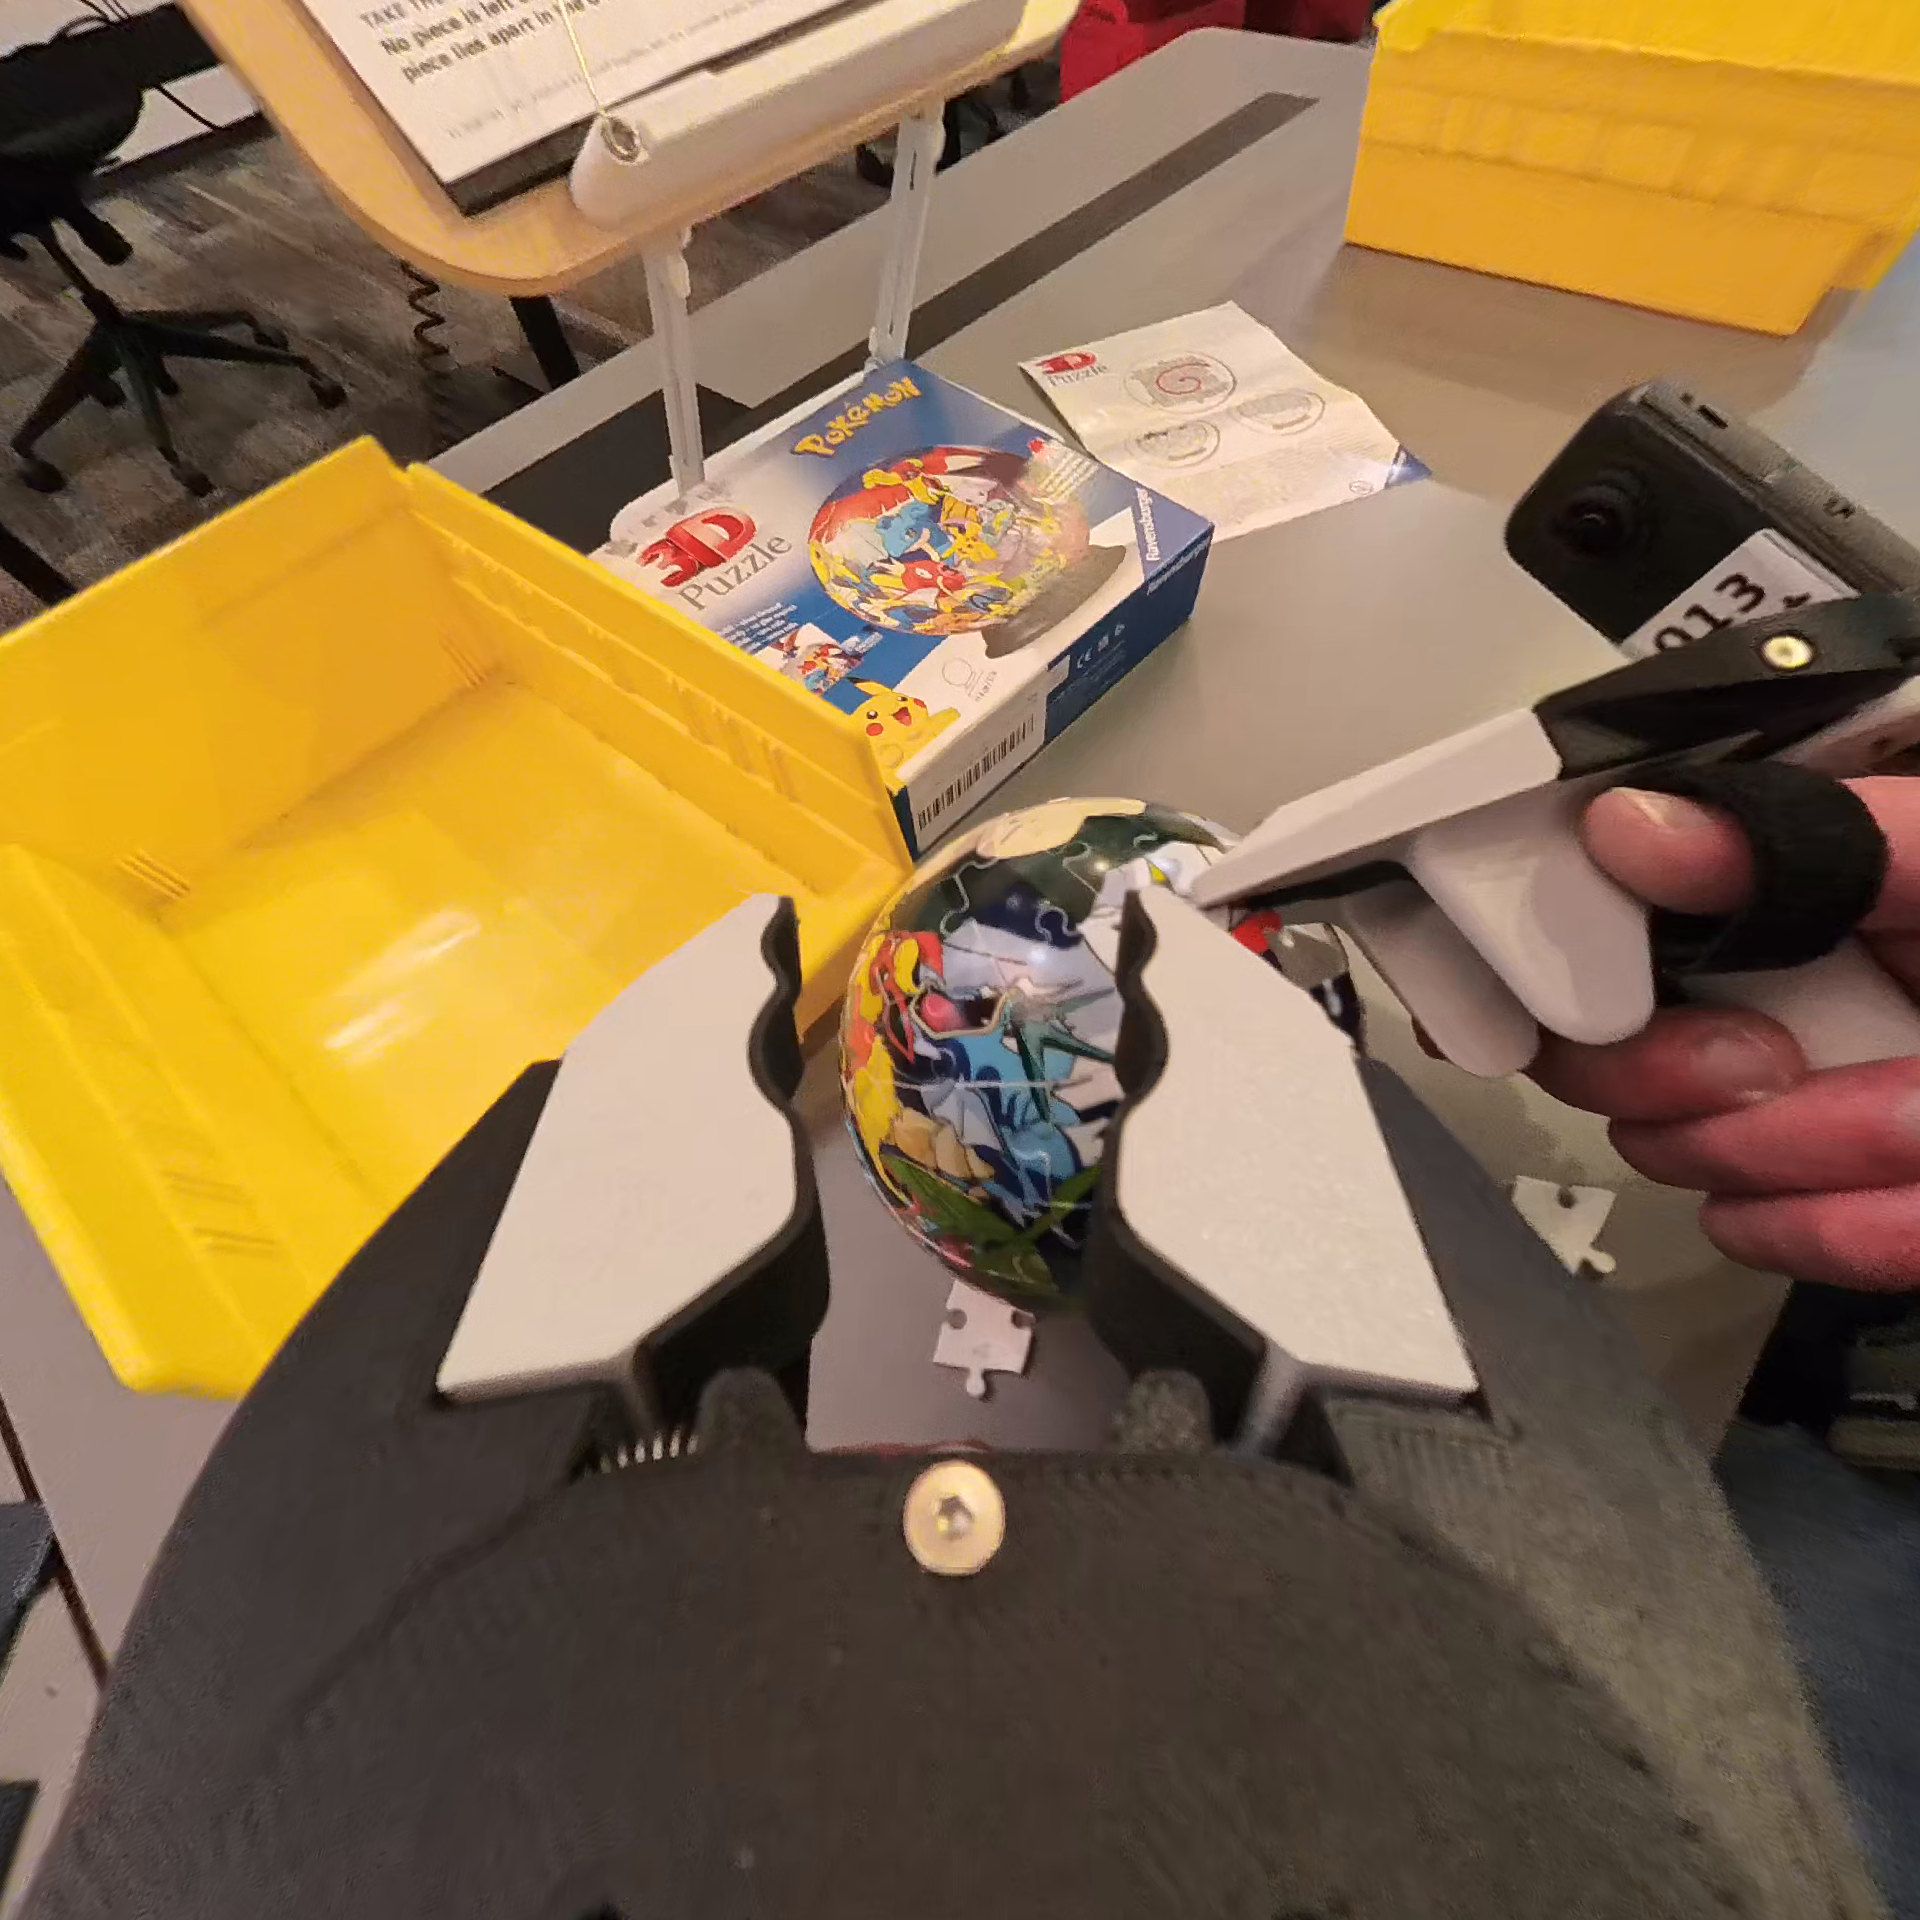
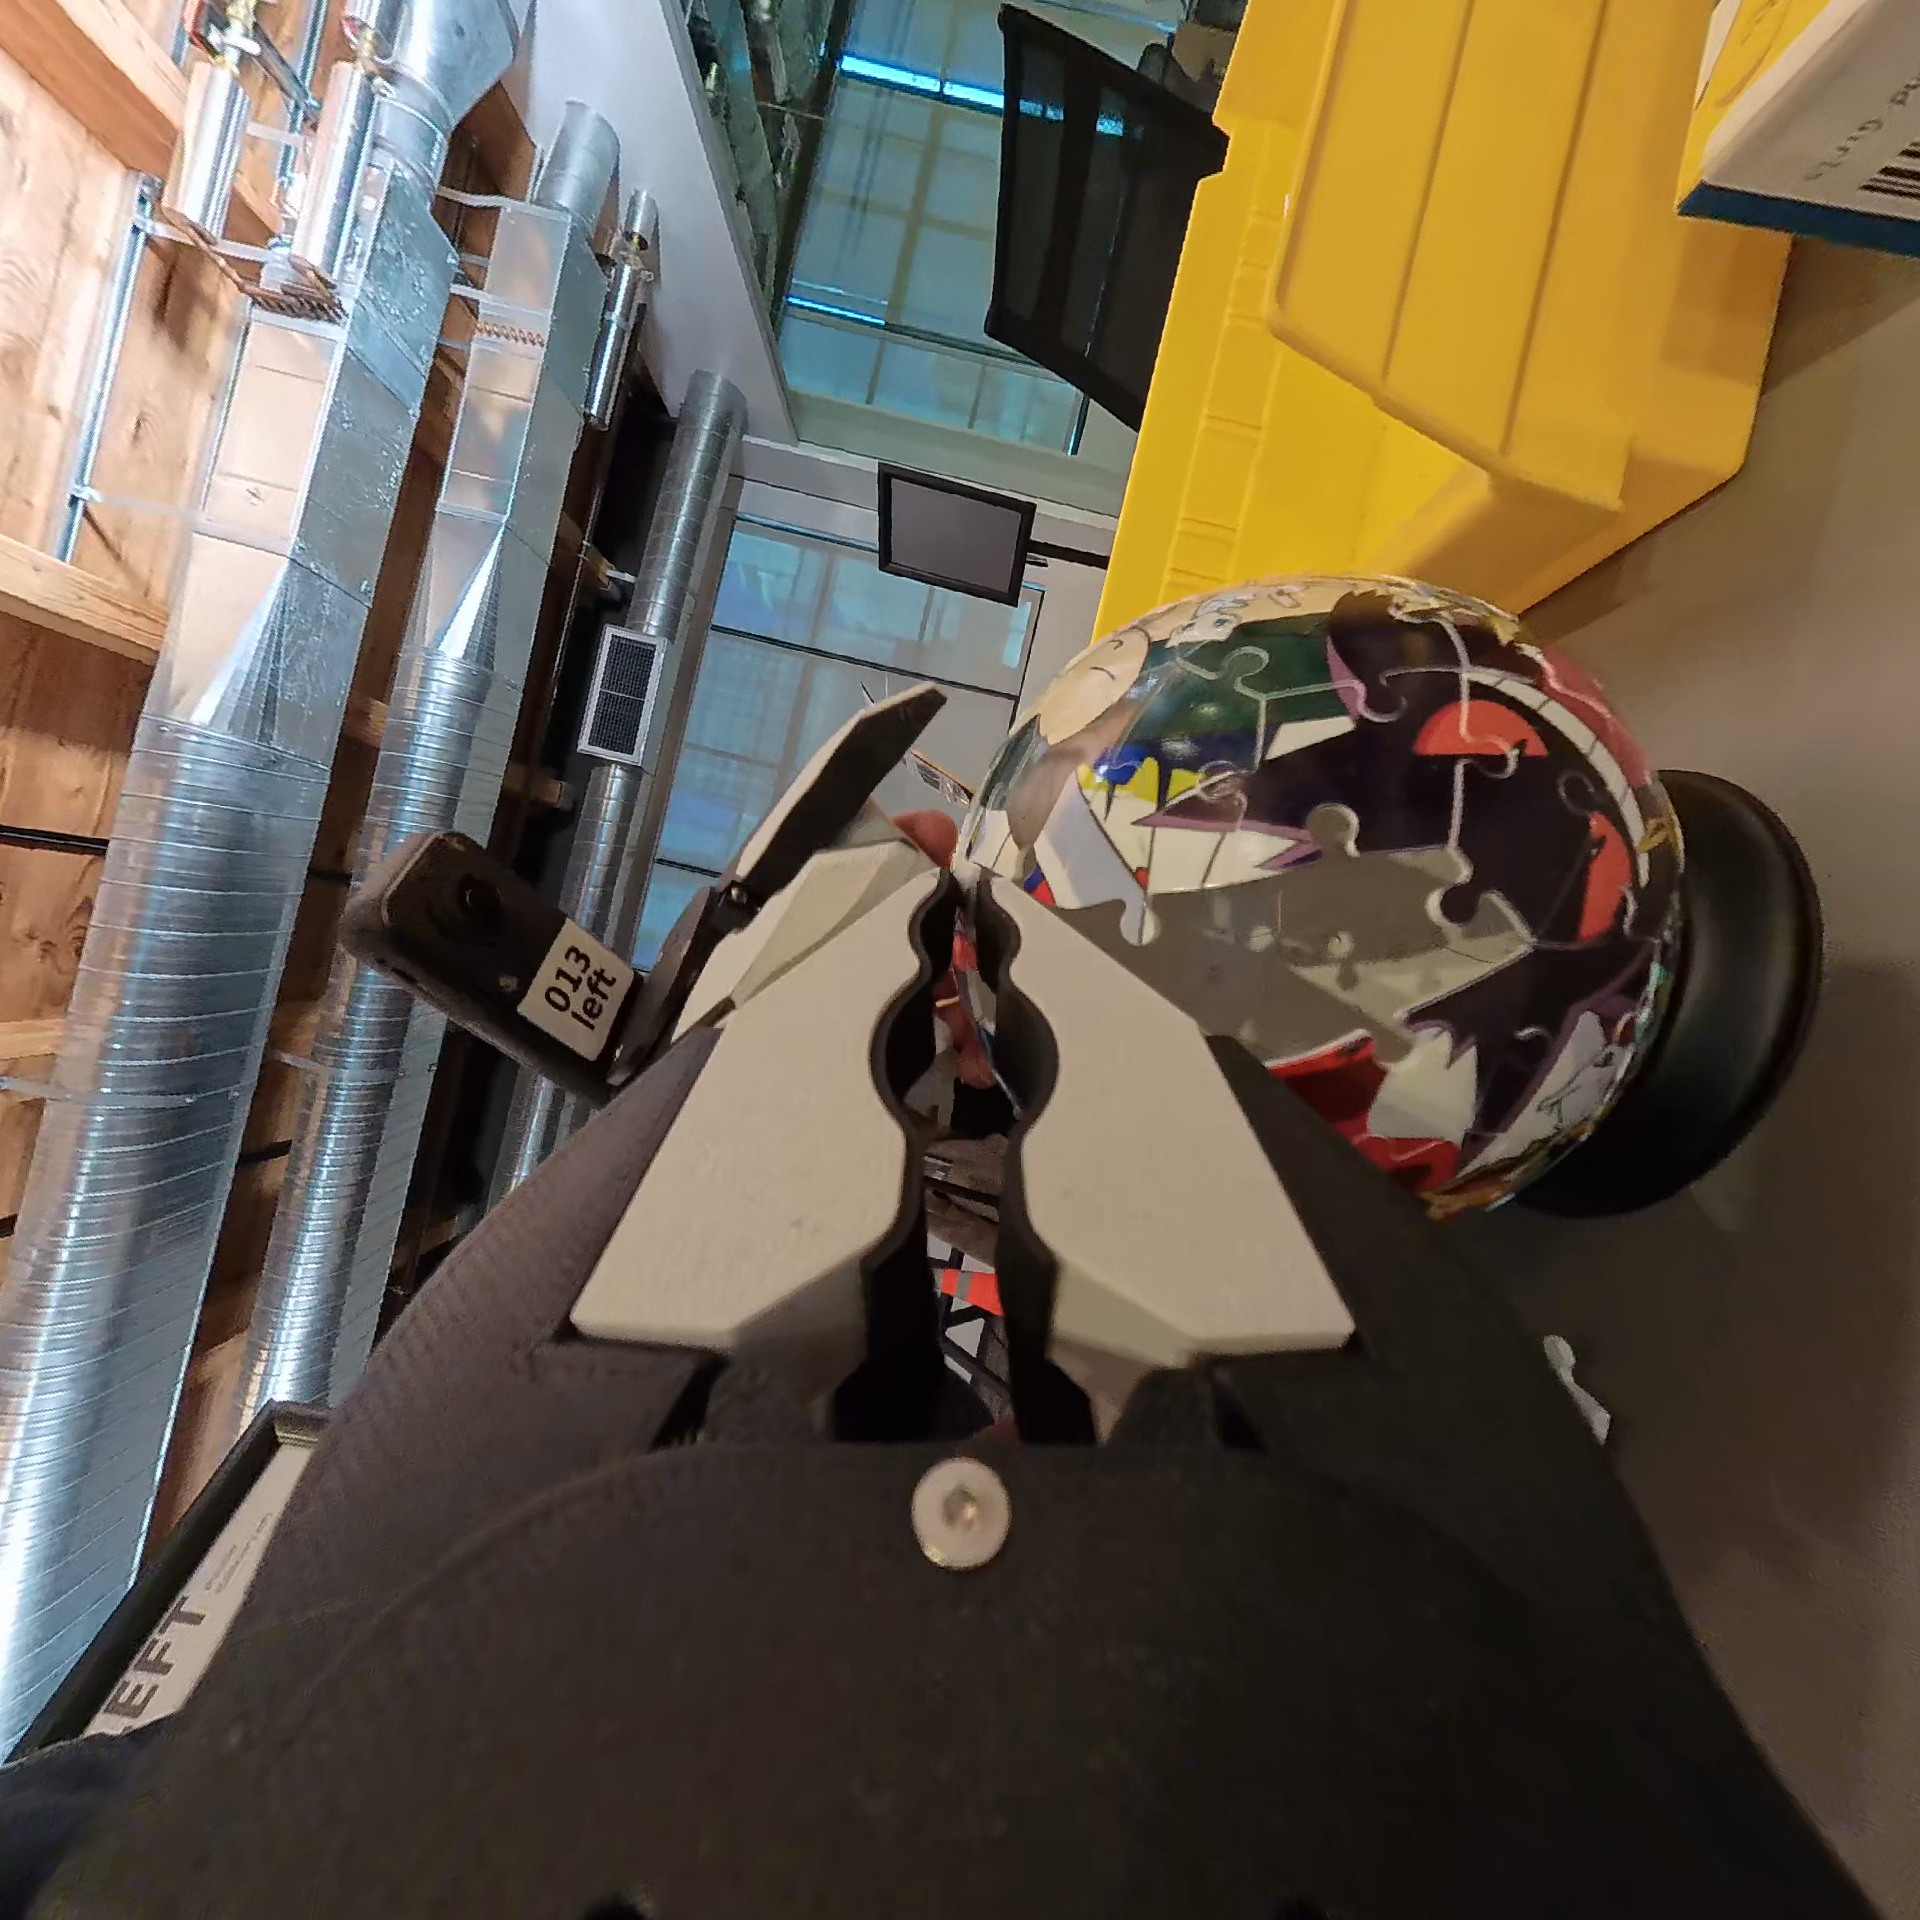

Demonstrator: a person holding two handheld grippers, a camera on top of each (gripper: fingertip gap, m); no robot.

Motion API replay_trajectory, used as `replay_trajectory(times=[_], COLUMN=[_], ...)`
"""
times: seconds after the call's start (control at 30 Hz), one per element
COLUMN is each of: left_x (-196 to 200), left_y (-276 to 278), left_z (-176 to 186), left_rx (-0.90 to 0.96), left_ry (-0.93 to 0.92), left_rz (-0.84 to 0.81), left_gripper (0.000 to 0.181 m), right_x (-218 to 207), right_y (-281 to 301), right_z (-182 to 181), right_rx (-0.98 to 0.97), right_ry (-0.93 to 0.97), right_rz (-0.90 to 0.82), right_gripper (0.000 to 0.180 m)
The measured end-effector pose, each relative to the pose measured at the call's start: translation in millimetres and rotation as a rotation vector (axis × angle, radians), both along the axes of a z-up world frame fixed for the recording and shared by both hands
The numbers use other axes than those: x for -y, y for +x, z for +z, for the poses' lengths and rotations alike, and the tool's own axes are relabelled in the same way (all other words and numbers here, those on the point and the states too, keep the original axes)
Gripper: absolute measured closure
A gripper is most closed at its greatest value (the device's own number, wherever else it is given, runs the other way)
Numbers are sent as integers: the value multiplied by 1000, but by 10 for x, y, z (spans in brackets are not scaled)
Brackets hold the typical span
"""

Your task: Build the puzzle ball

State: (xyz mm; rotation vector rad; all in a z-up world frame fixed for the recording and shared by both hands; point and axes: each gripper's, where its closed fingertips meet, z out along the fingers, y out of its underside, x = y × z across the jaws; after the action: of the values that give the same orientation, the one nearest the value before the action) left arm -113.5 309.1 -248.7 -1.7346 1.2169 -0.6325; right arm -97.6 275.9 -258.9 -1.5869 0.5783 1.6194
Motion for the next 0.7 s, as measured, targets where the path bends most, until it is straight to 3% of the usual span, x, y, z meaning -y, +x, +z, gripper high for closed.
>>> replay_trajectory(times=[0.3,0.7], left_x=[-9,47], left_y=[140,169], left_z=[-94,-85], left_rx=[-122,-119], left_ry=[7,56], left_rz=[-93,-113], left_gripper=[125,128], right_x=[16,12], right_y=[3,-2], right_z=[-6,-1], right_rx=[-25,-42], right_ry=[4,17], right_rz=[-6,-5], right_gripper=[178,179])
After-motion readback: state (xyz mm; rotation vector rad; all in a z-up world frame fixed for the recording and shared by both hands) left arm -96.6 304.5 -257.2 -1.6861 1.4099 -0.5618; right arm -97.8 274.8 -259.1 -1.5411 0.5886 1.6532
